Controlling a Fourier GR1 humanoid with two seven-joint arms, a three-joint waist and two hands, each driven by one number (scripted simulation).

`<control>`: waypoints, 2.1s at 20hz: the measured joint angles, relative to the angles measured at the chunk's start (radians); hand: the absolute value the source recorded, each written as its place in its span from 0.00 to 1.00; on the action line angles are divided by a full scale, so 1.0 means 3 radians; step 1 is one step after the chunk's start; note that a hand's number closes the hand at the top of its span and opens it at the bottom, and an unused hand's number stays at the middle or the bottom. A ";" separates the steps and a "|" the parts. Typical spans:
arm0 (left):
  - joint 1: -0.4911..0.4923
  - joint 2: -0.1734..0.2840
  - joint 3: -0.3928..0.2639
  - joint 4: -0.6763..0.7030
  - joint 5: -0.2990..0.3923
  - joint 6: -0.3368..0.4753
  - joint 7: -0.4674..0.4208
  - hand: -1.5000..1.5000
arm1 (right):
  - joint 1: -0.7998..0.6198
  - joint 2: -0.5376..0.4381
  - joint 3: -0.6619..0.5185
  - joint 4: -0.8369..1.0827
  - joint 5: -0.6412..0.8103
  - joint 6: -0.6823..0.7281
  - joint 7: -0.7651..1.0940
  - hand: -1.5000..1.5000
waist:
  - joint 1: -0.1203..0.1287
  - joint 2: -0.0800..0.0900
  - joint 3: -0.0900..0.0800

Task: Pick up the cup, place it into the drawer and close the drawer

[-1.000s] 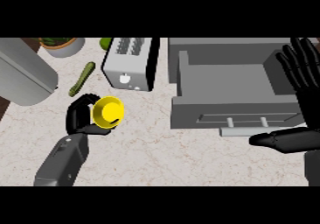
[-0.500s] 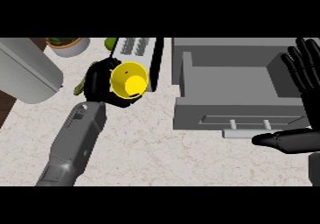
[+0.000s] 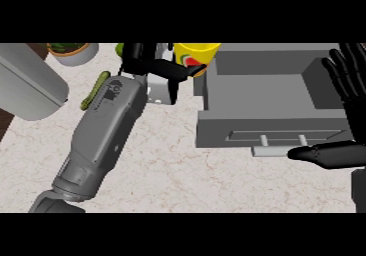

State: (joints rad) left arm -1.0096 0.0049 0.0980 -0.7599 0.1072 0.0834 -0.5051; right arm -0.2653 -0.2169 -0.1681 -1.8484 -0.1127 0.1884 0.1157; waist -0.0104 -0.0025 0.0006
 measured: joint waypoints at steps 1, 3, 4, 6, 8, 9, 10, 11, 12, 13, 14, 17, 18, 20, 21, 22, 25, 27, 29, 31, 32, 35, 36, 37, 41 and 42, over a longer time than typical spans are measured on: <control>-0.0134 -0.0003 -0.0035 0.0054 0.0014 0.0098 0.0084 1.00 | -0.0011 0.0003 0.0003 0.0020 -0.0008 0.0009 -0.0012 0.00 | -0.0015 0.0005 0.0000; -0.0323 -0.0009 -0.0140 0.0086 0.0055 0.0267 0.0311 1.00 | -0.0010 -0.0007 -0.0007 0.0026 -0.0012 0.0017 -0.0016 0.00 | -0.0025 0.0006 0.0000; -0.0422 -0.0010 -0.0213 0.0155 0.0107 0.0362 0.0387 1.00 | -0.0012 -0.0003 -0.0007 0.0067 -0.0012 0.0031 -0.0064 0.00 | -0.0044 0.0011 0.0001; -0.0593 -0.0013 -0.0345 0.0342 0.0202 0.0515 0.0494 1.00 | -0.0068 0.0015 0.0021 0.0106 0.0002 0.0022 -0.0069 0.00 | -0.0078 0.0022 0.0001; -0.0756 -0.0014 -0.0447 0.0565 0.0271 0.0641 0.0583 1.00 | -0.0115 0.0020 0.0036 0.0143 0.0007 0.0026 -0.0084 0.00 | -0.0123 0.0037 0.0002; -0.0843 -0.0015 -0.0492 0.0666 0.0294 0.0709 0.0636 1.00 | -0.0149 0.0007 0.0031 0.0165 -0.0004 0.0038 -0.0079 0.00 | -0.0135 0.0041 0.0002; -0.0897 -0.0015 -0.0566 0.0749 0.0344 0.0768 0.0678 1.00 | -0.0155 0.0007 0.0031 0.0152 -0.0019 0.0044 -0.0072 0.00 | -0.0156 0.0043 0.0002; -0.0940 -0.0015 -0.0619 0.0843 0.0384 0.0811 0.0694 1.00 | -0.0139 0.0009 0.0036 0.0142 -0.0018 0.0053 -0.0096 0.00 | -0.0177 0.0048 0.0002; -0.0993 -0.0015 -0.0666 0.0938 0.0402 0.0853 0.0721 1.00 | -0.0105 0.0009 0.0033 0.0141 -0.0030 0.0078 -0.0133 0.00 | -0.0198 0.0053 0.0003; -0.1048 -0.0016 -0.0697 0.1039 0.0415 0.0875 0.0748 1.00 | -0.0109 0.0001 0.0037 0.0135 -0.0035 0.0090 -0.0130 0.00 | -0.0221 0.0062 0.0004; -0.1077 -0.0016 -0.0730 0.1133 0.0429 0.0884 0.0748 1.00 | -0.0132 0.0012 0.0045 0.0150 -0.0029 0.0082 -0.0141 0.00 | -0.0245 0.0074 0.0004; -0.1110 -0.0016 -0.0873 0.1348 0.0492 0.0811 0.0794 1.00 | -0.0169 0.0017 0.0067 0.0158 -0.0046 0.0106 -0.0151 0.00 | -0.0317 0.0095 0.0005; -0.1100 -0.0016 -0.0928 0.1408 0.0508 0.0774 0.0813 1.00 | -0.0184 0.0012 0.0073 0.0154 -0.0052 0.0113 -0.0135 0.00 | -0.0341 0.0100 0.0005; -0.1134 -0.0017 -0.1047 0.1498 0.0526 0.0694 0.0896 1.00 | -0.0229 0.0017 0.0093 0.0187 -0.0054 0.0128 -0.0151 0.00 | -0.0383 0.0112 0.0006; -0.1123 -0.0016 -0.1110 0.1529 0.0538 0.0667 0.0917 1.00 | -0.0249 0.0035 0.0122 0.0207 -0.0032 0.0125 -0.0172 0.00 | -0.0413 0.0120 0.0006; -0.1118 -0.0016 -0.1168 0.1558 0.0549 0.0646 0.0946 1.00 | -0.0264 0.0038 0.0137 0.0216 -0.0031 0.0135 -0.0177 0.00 | -0.0440 0.0126 0.0007; -0.1072 -0.0016 -0.1309 0.1602 0.0579 0.0597 0.0928 0.00 | -0.0337 0.0059 0.0193 0.0237 -0.0012 0.0138 -0.0172 0.00 | -0.0506 0.0147 0.0006; -0.1037 -0.0016 -0.1372 0.1596 0.0630 0.0581 0.0913 0.00 | -0.0390 0.0065 0.0217 0.0250 -0.0031 0.0156 -0.0156 0.00 | -0.0548 0.0156 0.0005; -0.0994 -0.0016 -0.1381 0.1566 0.0718 0.0587 0.0861 0.00 | -0.0434 0.0074 0.0249 0.0246 -0.0074 0.0198 -0.0145 0.00 | -0.0599 0.0168 0.0004; -0.0957 -0.0016 -0.1360 0.1525 0.0826 0.0595 0.0799 0.00 | -0.0447 0.0090 0.0297 0.0251 -0.0178 0.0301 -0.0146 0.00 | -0.0635 0.0177 0.0004; -0.0935 -0.0016 -0.1342 0.1500 0.0890 0.0602 0.0764 0.00 | -0.0447 0.0115 0.0351 0.0240 -0.0228 0.0351 -0.0129 1.00 | -0.0652 0.0178 0.0003; -0.0883 -0.0016 -0.1302 0.1397 0.1071 0.0560 0.0607 0.00 | -0.0489 0.0116 0.0484 0.0246 -0.0408 0.0591 -0.0114 1.00 | -0.0677 0.0187 0.0001; -0.0882 -0.0017 -0.1276 0.1351 0.1140 0.0537 0.0555 0.00 | -0.0489 0.0110 0.0535 0.0241 -0.0476 0.0684 -0.0102 1.00 | -0.0670 0.0181 0.0000; -0.0871 -0.0016 -0.1256 0.1314 0.1207 0.0516 0.0494 0.00 | -0.0484 0.0104 0.0585 0.0241 -0.0541 0.0775 -0.0089 1.00 | -0.0665 0.0178 0.0000; -0.0857 -0.0016 -0.1187 0.1231 0.1426 0.0566 0.0257 0.00 | -0.0446 -0.0073 0.0790 0.0258 -0.0665 0.1156 0.0068 1.00 | -0.0618 0.0156 -0.0003; -0.0858 -0.0017 -0.1182 0.1222 0.1470 0.0598 0.0221 0.00 | -0.0431 -0.0135 0.0855 0.0256 -0.0633 0.1232 0.0123 1.00 | -0.0593 0.0145 -0.0003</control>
State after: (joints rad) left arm -1.2670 -0.0001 -0.2565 -0.3934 0.5482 0.2630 -0.4390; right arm -0.3946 -0.2574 0.0886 -1.7716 -0.3026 0.5581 0.1526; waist -0.1883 0.0409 -0.0003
